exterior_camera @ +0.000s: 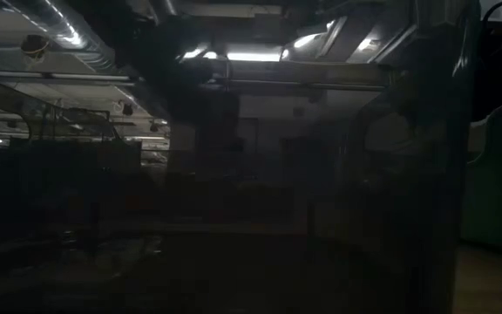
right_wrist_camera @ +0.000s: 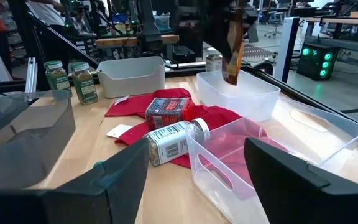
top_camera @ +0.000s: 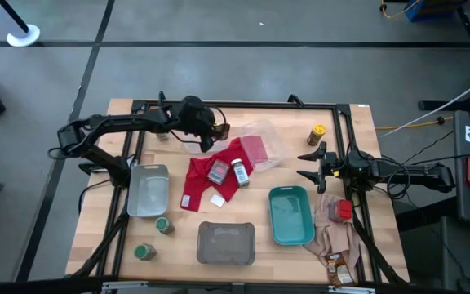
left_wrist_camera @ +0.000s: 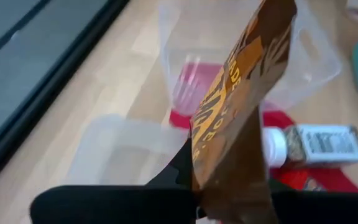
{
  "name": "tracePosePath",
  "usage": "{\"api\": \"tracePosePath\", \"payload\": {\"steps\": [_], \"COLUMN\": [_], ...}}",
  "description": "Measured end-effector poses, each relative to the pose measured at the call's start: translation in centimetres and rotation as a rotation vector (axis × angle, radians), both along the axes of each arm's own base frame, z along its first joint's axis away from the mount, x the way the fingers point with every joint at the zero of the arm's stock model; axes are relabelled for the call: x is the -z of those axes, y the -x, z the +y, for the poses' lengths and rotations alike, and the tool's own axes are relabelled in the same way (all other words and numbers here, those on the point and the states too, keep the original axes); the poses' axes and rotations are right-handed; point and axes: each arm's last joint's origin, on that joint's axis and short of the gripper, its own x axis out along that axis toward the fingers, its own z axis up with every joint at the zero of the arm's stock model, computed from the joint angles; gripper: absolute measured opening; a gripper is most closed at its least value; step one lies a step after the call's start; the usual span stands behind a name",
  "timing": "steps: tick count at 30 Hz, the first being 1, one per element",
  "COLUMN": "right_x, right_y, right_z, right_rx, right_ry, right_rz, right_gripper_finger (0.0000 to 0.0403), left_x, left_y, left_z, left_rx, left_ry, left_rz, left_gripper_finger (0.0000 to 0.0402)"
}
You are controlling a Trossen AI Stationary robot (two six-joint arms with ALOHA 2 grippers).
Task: Sort spices by type
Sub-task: Put the top orange seasoning pack into the left transparent bin
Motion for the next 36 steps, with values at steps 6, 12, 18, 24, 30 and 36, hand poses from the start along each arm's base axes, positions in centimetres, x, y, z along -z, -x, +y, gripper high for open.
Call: {"api": "tracePosePath", "payload": {"steps": [6,12,18,24,30,36], "right_x": [0.0,0.0,0.0,0.0,0.0,0.0], "right_y": [0.0,0.0,0.0,0.0,0.0,0.0], "right_z": [0.0,0.0,0.0,0.0,0.0,0.0], "right_rx": [0.000,0.000,0.000,0.000,0.000,0.007], "right_ry": [0.000,0.000,0.000,0.000,0.000,-0.003], "right_rz": [0.000,0.000,-0.001,0.000,0.000,-0.002], "right_gripper_finger": [0.0264,0.0264,0.0264,0.0264,0.0264,0.0264], "left_x": [1.4,3.9,5.9,6.5,6.6,6.5], "left_y": [-0.3,-1.1,-2.0,-2.3,-2.2,-2.2], "left_z": [0.3,0.7,1.2,1.3,1.3,1.2], "left_rx": [-0.031,-0.036,-0.040,-0.051,-0.066,-0.076], "left_ry": [-0.003,0.032,0.048,0.064,0.081,0.091], "left_rz": [0.069,0.141,0.163,0.168,0.169,0.164], "left_gripper_finger": [0.0018,0.0020,0.0026,0.0049,0.0092,0.0142]}}
